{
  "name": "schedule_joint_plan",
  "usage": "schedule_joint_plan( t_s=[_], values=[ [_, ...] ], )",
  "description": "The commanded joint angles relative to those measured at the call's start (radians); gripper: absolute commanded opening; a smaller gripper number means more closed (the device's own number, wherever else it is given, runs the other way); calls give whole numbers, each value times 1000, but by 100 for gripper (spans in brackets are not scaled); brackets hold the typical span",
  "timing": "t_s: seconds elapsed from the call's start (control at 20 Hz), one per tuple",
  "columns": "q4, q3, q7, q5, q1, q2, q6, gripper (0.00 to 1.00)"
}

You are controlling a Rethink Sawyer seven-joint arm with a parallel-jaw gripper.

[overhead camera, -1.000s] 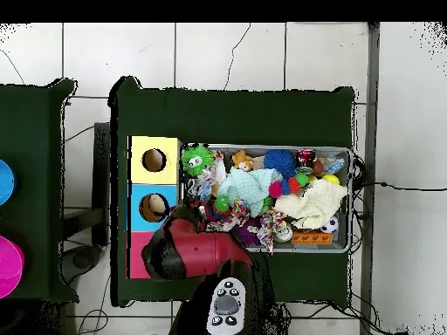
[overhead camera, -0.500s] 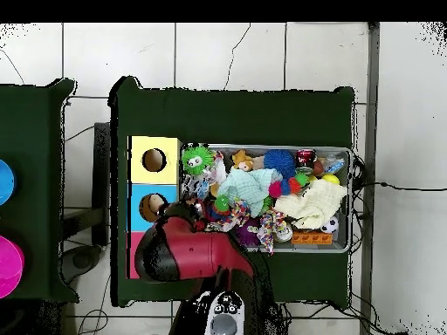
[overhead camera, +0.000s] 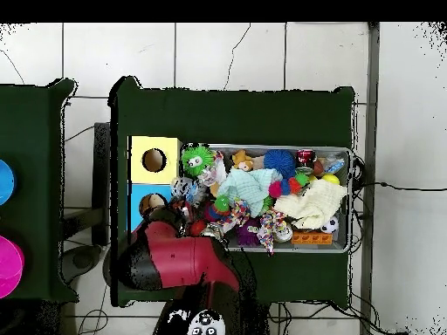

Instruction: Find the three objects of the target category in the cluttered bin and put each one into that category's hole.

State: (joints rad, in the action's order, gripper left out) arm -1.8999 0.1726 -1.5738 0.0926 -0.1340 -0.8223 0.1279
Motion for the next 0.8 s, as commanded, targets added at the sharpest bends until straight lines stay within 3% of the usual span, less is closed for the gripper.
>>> schedule_joint_plan(
  t_s=[0.05, 0.8],
  values=[
    [-49, 13, -208, -55, -35, -42, 176, 0],
    [-52, 33, -223, -87, -84, -62, 212, 0]
  ],
)
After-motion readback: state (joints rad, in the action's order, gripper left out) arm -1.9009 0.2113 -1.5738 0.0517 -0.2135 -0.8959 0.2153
